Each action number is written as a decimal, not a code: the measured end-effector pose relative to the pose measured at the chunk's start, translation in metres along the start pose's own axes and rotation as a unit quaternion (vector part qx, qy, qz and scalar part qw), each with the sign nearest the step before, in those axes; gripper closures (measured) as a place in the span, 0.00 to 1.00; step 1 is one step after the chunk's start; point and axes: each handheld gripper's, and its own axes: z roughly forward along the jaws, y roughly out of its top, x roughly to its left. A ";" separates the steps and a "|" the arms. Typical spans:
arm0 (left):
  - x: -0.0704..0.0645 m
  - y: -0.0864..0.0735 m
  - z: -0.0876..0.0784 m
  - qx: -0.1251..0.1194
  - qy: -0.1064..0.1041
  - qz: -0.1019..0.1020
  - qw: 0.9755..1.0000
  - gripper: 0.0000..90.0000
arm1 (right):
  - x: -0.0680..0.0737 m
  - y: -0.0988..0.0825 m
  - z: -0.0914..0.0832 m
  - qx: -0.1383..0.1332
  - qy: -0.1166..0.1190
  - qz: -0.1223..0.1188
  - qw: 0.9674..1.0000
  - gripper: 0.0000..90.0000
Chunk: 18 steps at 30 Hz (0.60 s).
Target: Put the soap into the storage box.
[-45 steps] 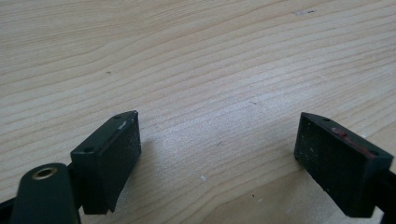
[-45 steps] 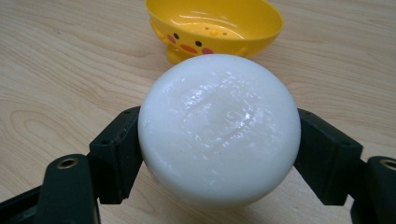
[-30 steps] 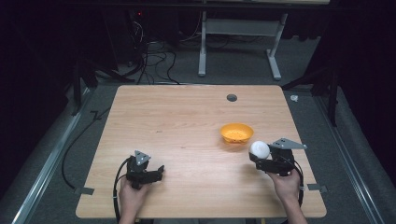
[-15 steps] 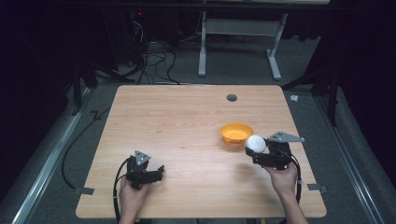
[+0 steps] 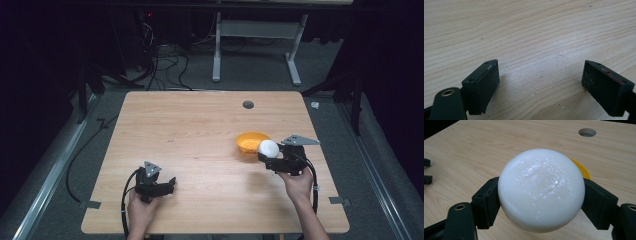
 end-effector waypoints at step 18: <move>0.000 0.000 0.000 0.000 -0.001 0.000 1.000 0.17 | 0.001 0.022 0.019 0.012 -0.002 0.000 1.000 0.28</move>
